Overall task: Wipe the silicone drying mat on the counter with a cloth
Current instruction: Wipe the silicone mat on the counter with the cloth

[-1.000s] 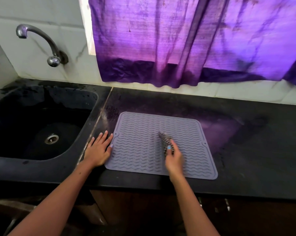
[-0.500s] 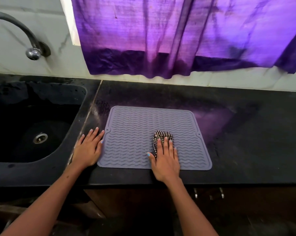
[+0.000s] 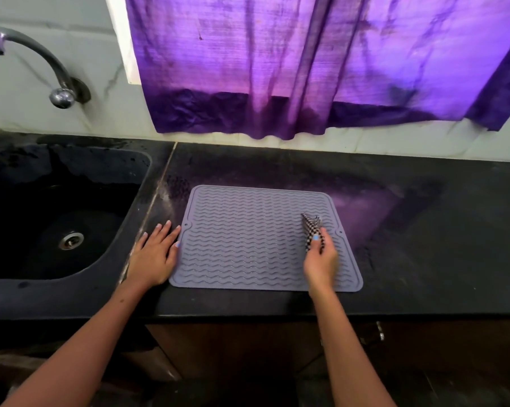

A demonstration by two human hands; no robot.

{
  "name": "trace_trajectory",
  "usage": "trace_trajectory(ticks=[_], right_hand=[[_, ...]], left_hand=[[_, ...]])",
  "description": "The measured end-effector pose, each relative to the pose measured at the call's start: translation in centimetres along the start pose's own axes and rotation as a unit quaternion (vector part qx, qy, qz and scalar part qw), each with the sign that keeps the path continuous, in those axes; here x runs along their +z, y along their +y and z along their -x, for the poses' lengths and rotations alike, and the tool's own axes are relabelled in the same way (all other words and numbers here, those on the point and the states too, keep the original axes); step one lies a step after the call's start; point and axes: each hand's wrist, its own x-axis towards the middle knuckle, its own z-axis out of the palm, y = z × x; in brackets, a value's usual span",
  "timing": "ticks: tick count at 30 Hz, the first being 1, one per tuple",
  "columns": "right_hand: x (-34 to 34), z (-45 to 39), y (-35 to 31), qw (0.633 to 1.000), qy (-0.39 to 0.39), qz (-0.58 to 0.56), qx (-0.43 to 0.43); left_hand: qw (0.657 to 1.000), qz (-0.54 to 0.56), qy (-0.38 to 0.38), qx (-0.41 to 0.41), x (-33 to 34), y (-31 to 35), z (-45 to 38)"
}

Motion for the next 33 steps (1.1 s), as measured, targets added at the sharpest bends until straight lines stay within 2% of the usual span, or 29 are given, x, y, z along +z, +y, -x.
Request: trace_trajectory(ticks=[2, 3, 6, 8, 13, 16, 18, 20, 22, 23, 26, 28, 30, 31, 33], right_hand=[[-0.9, -0.5, 0.6, 0.989, 0.007, 0.114, -0.099], [-1.2, -0.7, 1.2, 0.975, -0.014, 0.175, -0.135], [-1.0, -0.8, 3.8, 0.906, -0.109, 0.375, -0.164], [-0.9, -0.8, 4.7, 0.878, -0.114, 0.43, -0.179], [-1.4, -1.7, 4.9, 0.865, -0.133, 0.441, -0.198], [-1.5, -1.8, 4.7, 0.873, -0.137, 0.422, -0.203], [-1.7, -2.0, 4.2, 0.913, -0.138, 0.339, -0.181], [-2.5, -2.1, 3.0, 0.967, -0.117, 0.191, -0.118], [-3.3, -2.3, 1.6, 0.993, -0.06, 0.078, -0.068], [-3.6, -2.4, 1.1, 0.995, -0.024, 0.071, -0.064], [-4.1, -2.4, 1.1, 0.981, 0.029, 0.148, -0.125], [-3.9, -2.5, 2.6, 0.955, -0.012, 0.254, -0.154], [-3.7, -2.3, 4.5, 0.911, -0.073, 0.378, -0.148], [-3.6, -2.2, 5.1, 0.896, -0.083, 0.411, -0.146], [-3.6, -2.3, 5.4, 0.888, -0.091, 0.424, -0.153]], left_hand=[[1.0, -0.001, 0.003, -0.001, 0.0, 0.0, 0.0], [1.0, -0.002, 0.004, -0.001, 0.0, 0.0, 0.0], [1.0, -0.001, 0.007, 0.003, 0.1, -0.1, -0.1], [1.0, -0.002, 0.011, 0.004, 0.2, 0.0, -0.1], [1.0, -0.002, 0.015, 0.008, 0.3, -0.1, -0.1], [1.0, -0.001, 0.015, 0.008, 0.3, -0.1, 0.0], [1.0, -0.001, 0.011, 0.007, 0.2, -0.1, 0.0], [1.0, 0.0, 0.007, 0.006, 0.1, -0.1, 0.0], [1.0, 0.001, 0.006, 0.006, 0.1, -0.1, 0.0], [1.0, 0.002, 0.008, 0.006, 0.1, -0.1, 0.0], [1.0, 0.003, 0.012, 0.007, 0.1, -0.2, 0.0], [1.0, 0.001, 0.009, 0.009, 0.1, -0.2, 0.0], [1.0, 0.003, 0.01, 0.01, 0.1, -0.2, -0.1], [1.0, 0.003, 0.012, 0.01, 0.1, -0.2, -0.1], [1.0, 0.001, 0.011, 0.008, 0.2, -0.1, 0.0]])
